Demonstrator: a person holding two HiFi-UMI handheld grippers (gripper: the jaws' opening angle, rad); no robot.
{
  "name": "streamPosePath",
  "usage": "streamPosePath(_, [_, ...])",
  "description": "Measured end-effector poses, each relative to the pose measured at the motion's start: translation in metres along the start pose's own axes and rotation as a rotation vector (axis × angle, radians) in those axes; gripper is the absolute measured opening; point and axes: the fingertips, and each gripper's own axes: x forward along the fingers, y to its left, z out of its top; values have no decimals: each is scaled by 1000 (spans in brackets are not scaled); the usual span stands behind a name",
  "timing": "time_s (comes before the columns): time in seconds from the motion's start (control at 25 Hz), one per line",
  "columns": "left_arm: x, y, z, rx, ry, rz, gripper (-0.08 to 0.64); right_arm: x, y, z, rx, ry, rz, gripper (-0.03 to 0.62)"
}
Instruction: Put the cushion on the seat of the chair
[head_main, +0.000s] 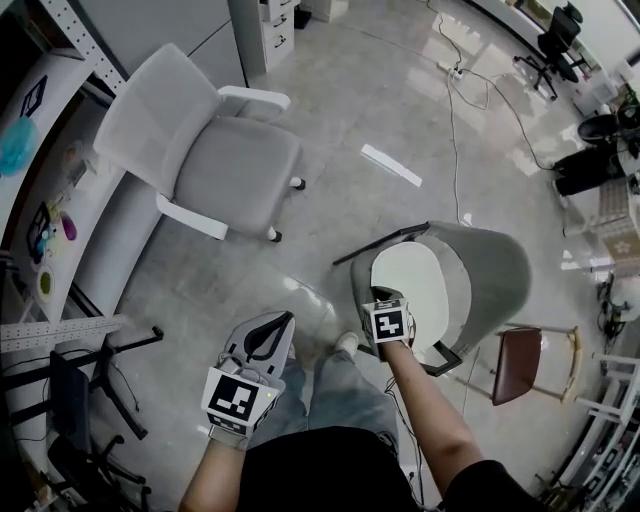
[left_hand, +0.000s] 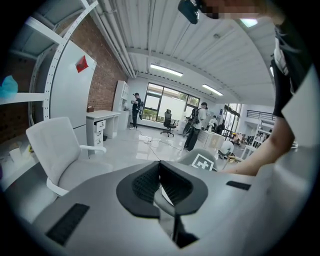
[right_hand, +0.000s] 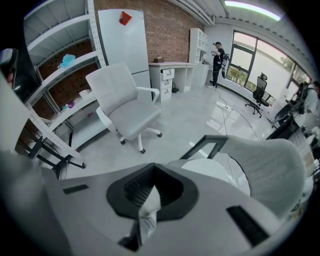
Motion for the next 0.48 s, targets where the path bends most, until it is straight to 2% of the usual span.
streamPosePath(0.28, [-31,23,27,7,-73,24,12,-55,67,70,-96,-153,68,8])
streamPosePath(0.48, [-41,35,46,14,-126,42,12,-98,97,117,-134,-292,109,8])
